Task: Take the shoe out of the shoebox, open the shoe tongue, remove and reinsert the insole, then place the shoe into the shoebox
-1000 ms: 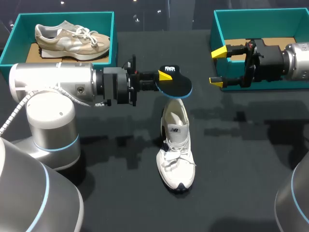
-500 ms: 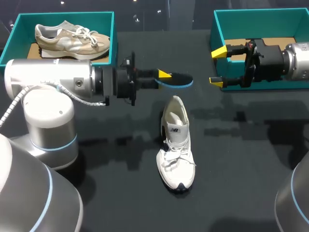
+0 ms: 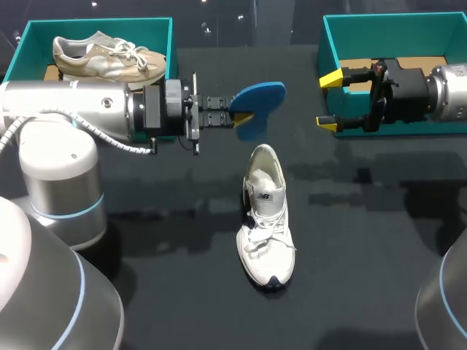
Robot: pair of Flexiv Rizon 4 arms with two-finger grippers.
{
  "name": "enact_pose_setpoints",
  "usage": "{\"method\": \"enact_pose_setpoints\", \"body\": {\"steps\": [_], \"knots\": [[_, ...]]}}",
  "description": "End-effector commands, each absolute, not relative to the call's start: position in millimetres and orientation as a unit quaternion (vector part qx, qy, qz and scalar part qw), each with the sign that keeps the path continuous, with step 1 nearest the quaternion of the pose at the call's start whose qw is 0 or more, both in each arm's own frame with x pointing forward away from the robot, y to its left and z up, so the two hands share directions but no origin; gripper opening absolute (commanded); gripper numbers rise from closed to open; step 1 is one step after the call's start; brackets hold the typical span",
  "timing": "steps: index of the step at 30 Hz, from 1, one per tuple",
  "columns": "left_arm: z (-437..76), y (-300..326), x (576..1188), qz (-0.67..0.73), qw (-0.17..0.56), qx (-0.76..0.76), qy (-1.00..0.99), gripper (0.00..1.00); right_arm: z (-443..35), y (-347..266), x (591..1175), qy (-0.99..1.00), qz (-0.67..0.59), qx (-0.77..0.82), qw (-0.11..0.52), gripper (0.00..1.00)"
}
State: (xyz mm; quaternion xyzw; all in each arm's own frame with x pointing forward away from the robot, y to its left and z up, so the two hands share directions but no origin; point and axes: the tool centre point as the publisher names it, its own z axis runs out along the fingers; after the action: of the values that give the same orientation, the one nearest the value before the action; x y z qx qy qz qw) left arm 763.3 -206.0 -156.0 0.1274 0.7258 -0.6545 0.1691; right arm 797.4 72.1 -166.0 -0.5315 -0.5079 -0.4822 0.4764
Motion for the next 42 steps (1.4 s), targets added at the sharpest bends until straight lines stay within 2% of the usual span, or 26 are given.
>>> {"method": "enact_pose_setpoints", "body": {"steps": [1,2,3,6,16,18,31,36,42], "knots": [[-155,-205,768,-0.674,0.102,0.081,0.727,0.00,-166,73,796,-0.508,-0.482,-0.532,0.476,1.00],[-155,-205,768,-0.674,0.102,0.081,0.727,0.00,-166,73,796,-0.508,-0.482,-0.532,0.476,1.00],[-155,-205,769,-0.679,0.054,0.051,0.730,0.00,-166,73,796,-0.508,-0.482,-0.532,0.476,1.00],[-153,-204,772,-0.689,-0.029,-0.022,0.723,0.00,-166,73,796,-0.508,-0.482,-0.532,0.476,1.00],[-138,-198,779,-0.687,-0.176,-0.177,0.683,0.00,-166,73,796,-0.508,-0.482,-0.532,0.476,1.00],[-130,-196,780,-0.668,-0.268,-0.231,0.654,0.00,-166,73,796,-0.508,-0.482,-0.532,0.476,1.00],[-130,-196,780,-0.668,-0.268,-0.231,0.654,0.00,-166,73,796,-0.508,-0.482,-0.532,0.476,1.00],[-140,-198,783,-0.645,-0.348,-0.306,0.608,0.00,-166,73,796,-0.508,-0.482,-0.532,0.476,1.00],[-153,-203,790,-0.629,-0.383,-0.367,0.568,0.00,-166,73,796,-0.508,-0.482,-0.532,0.476,1.00]]}}
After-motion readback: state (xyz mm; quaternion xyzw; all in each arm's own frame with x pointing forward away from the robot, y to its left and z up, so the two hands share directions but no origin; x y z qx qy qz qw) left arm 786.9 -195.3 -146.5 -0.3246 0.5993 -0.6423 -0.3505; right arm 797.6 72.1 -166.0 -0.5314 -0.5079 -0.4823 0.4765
